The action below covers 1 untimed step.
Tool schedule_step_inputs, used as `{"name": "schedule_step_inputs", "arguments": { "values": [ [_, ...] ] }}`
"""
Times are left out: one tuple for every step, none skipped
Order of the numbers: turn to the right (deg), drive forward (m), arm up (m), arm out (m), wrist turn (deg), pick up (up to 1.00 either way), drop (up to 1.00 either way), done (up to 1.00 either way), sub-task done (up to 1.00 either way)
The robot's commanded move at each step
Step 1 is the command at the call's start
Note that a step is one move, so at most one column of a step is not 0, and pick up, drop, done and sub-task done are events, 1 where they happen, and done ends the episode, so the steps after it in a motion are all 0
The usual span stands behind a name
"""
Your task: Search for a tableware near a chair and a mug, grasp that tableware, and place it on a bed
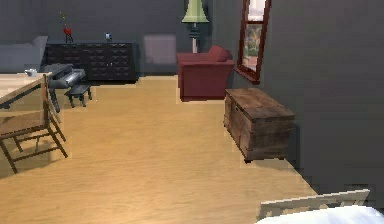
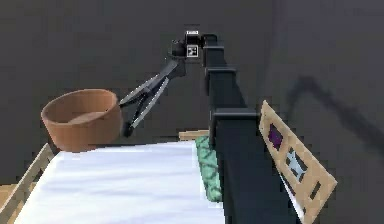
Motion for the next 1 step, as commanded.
{"name": "schedule_step_inputs", "arguments": {
  "values": [
    [0.0, 0.0, 0.0, 0.0, 45.0, 0.0, 0.0, 0.0, 0.0]
  ]
}}
